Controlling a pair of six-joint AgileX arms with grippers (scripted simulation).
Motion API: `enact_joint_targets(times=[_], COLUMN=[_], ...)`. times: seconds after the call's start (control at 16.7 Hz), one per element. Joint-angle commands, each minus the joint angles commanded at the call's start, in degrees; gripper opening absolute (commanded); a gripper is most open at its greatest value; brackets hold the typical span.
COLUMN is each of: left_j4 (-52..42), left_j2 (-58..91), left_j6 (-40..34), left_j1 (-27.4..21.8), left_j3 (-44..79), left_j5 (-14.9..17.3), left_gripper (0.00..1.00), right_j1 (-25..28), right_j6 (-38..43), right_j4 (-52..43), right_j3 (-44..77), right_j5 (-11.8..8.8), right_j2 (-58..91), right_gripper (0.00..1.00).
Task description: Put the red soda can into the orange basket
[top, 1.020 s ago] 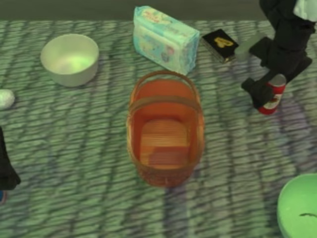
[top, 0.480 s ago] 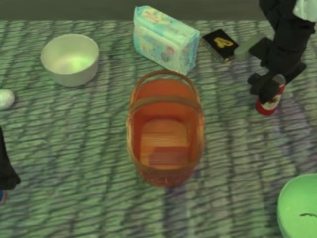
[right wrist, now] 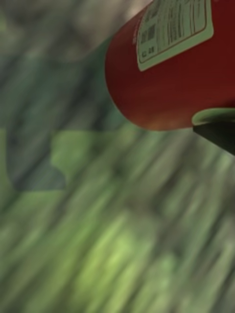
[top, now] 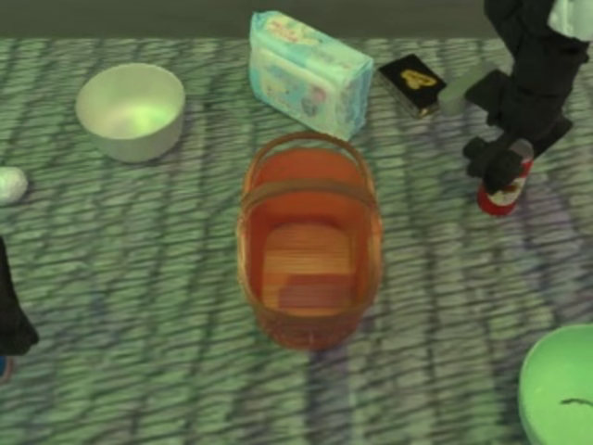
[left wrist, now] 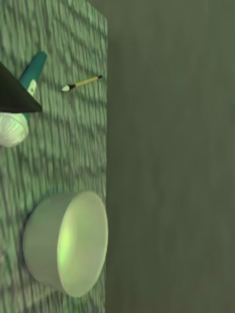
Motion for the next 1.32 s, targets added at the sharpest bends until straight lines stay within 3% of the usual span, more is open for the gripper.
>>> enact_joint_targets(times=[0.3, 0.42, 0.54, 0.66, 0.84, 1.32], left_j4=[0.0, 0.0, 0.0, 0.0, 0.0, 0.0], left_j2=[0.0, 0.0, 0.0, 0.0, 0.0, 0.0], left_j6=[0.0, 0.0, 0.0, 0.0, 0.0, 0.0], left_j1=[0.0, 0.0, 0.0, 0.0, 0.0, 0.0], left_j3=[0.0, 0.0, 0.0, 0.0, 0.0, 0.0], left_j5=[0.0, 0.0, 0.0, 0.0, 0.0, 0.0], left_gripper=[1.0, 1.0, 1.0, 1.0, 1.0, 1.0], right_j1=[-0.1, 0.3, 0.8, 1.3, 2.4, 5.6], right_j6=[0.2, 1.0, 2.5, 4.7, 9.0, 23.3], right_j4=[0.5, 3.3, 8.4, 15.9, 31.3, 81.7], right_j3=[-0.2, -1.3, -3.2, -5.9, -11.2, -30.6], right_j5=[-0.4, -2.2, -5.5, -10.0, -18.4, -44.4], right_j2=[-0.2, -0.6, -1.3, -2.2, -4.2, -12.4], right_gripper=[0.0, 0.0, 0.0, 0.0, 0.0, 0.0])
